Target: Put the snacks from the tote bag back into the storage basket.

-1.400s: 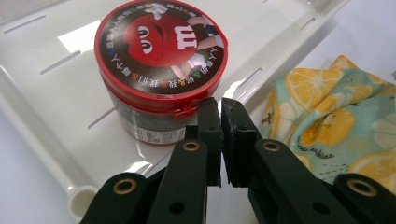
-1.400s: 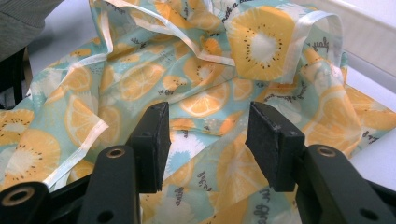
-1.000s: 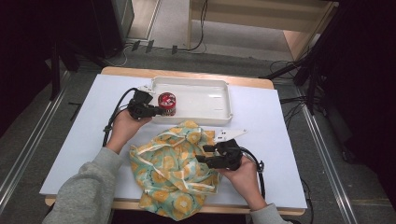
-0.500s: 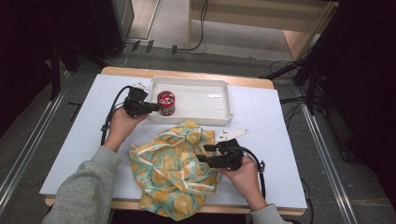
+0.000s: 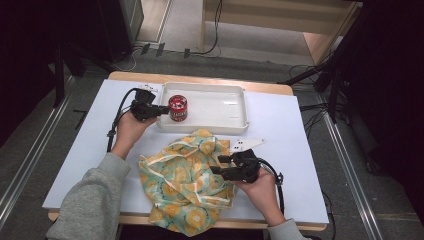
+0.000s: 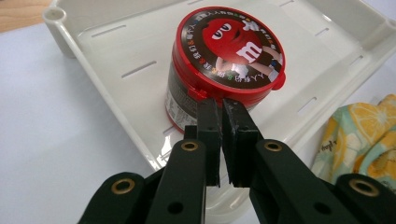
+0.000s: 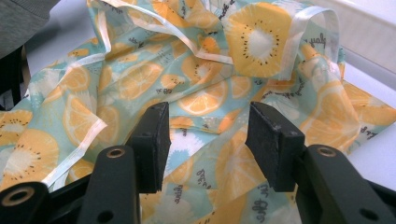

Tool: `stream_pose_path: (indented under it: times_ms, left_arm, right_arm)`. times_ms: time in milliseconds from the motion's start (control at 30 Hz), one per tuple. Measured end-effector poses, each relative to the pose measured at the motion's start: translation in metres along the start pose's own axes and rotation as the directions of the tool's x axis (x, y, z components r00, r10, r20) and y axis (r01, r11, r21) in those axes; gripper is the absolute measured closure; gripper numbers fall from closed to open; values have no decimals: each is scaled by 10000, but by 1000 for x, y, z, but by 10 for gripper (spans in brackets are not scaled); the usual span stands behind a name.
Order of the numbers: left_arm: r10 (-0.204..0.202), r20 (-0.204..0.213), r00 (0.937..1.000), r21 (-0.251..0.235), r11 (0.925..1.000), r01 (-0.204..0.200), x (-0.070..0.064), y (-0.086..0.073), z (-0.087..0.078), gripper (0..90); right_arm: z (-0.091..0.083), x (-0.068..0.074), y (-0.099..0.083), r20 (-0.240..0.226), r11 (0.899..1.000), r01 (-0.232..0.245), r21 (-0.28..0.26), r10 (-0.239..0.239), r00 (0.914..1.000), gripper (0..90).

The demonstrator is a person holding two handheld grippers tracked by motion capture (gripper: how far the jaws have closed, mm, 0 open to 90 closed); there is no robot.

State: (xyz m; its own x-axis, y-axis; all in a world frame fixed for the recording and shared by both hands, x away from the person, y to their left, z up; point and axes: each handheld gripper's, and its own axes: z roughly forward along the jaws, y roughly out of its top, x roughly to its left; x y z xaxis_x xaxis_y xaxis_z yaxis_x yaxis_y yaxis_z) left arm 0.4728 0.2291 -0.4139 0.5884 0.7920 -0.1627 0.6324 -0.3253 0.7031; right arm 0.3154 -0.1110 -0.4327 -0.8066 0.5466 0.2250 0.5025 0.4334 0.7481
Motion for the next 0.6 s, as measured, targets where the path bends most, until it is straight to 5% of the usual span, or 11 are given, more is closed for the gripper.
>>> stream_pose_path:
  times_ms: [300,600]
  left_arm:
    - [-400,83,9992,-122,9991,401,10,0,5,850]
    - [-341,274,9990,-37,9994,342,8,0,1,795]
  right_arm:
    - [2,1,0,-91,10000,-67,1,67,9999,502]
    - [0,-1,0,-79,9999,-109,-20,109,9999,501]
